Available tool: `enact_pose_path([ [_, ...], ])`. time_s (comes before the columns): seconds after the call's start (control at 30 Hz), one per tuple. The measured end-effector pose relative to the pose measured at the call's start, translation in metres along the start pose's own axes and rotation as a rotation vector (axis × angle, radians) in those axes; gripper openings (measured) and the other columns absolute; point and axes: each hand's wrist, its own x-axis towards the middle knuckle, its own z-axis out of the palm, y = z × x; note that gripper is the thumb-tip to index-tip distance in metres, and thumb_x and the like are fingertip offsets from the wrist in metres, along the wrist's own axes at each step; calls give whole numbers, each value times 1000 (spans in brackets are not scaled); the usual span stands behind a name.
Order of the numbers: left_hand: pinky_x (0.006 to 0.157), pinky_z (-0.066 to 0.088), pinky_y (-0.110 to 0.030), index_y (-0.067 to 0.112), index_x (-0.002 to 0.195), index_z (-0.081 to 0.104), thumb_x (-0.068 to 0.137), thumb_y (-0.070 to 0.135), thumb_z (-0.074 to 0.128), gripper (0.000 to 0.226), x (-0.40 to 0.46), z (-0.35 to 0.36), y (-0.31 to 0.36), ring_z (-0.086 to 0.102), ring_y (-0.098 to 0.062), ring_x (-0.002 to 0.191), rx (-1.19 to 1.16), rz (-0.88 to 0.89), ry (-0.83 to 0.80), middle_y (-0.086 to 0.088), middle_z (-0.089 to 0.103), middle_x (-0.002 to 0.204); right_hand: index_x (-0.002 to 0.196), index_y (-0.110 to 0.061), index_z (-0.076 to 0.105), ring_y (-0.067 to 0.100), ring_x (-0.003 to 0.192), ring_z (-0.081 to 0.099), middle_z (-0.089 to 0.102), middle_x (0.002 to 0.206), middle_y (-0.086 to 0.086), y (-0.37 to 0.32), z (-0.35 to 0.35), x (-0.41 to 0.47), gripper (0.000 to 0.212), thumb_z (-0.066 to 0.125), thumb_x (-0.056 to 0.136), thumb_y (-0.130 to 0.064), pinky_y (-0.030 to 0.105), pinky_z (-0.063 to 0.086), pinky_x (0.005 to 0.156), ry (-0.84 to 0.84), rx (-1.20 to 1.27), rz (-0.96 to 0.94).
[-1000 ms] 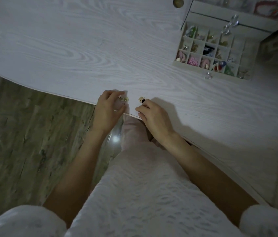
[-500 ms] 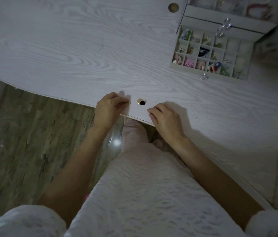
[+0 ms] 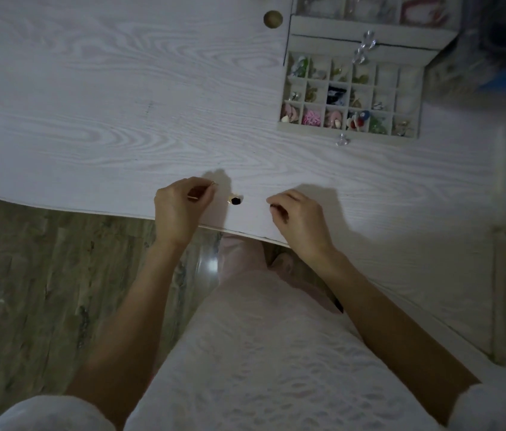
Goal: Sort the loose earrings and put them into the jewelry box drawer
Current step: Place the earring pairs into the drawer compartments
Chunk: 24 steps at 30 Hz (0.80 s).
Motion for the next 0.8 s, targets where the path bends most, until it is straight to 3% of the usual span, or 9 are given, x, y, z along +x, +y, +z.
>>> enact_pose_path([
  [0.1,68,52,-14,15,83,72,82,18,70,4,17,5,39,65,-5,65,-241,-109,-105,4,69,72,95,-3,69,23,79,65,69,89,10,10,-10,2,14,61,83,-1,18,43,73,58,9,58],
  [0.27,67,54,-17,11,83,72,81,14,71,4,64,42,102,65,-7,65,-373,33,-222,3,68,72,97,-5,68,24,86,64,69,95,10,34,-36,2,14,58,87,-4,35,52,76,198,20,211],
  [0.4,69,54,-24,13,89,73,82,18,68,10,108,91,152,66,-9,71,-201,340,-192,1,72,83,102,-7,68,23,89,64,70,100,10,58,-65,3,16,58,88,-7,30,49,83,268,-2,359],
  [0.47,67,53,-28,12,89,72,82,16,67,9,129,116,174,66,-16,71,-96,473,-151,-5,72,83,103,-7,68,23,86,65,70,98,10,69,-79,6,17,60,88,-7,34,53,82,297,21,425],
  [0.57,67,55,-32,11,92,71,82,13,65,12,153,145,195,66,-22,73,-32,559,-140,-9,72,85,106,-9,67,21,88,65,70,101,9,84,-95,8,19,61,87,-9,34,52,84,327,52,509],
  [0.73,64,55,-40,6,92,70,81,12,59,17,174,175,205,66,-30,75,78,652,-191,-12,71,88,103,-10,68,16,84,62,69,98,6,102,-110,10,18,62,86,-8,18,45,80,388,73,546],
  [0.8,63,55,-41,6,90,70,81,13,57,17,177,184,204,66,-31,74,113,647,-199,-12,71,88,102,-10,68,16,85,62,69,98,8,106,-112,11,17,62,86,-7,18,44,80,404,102,557],
])
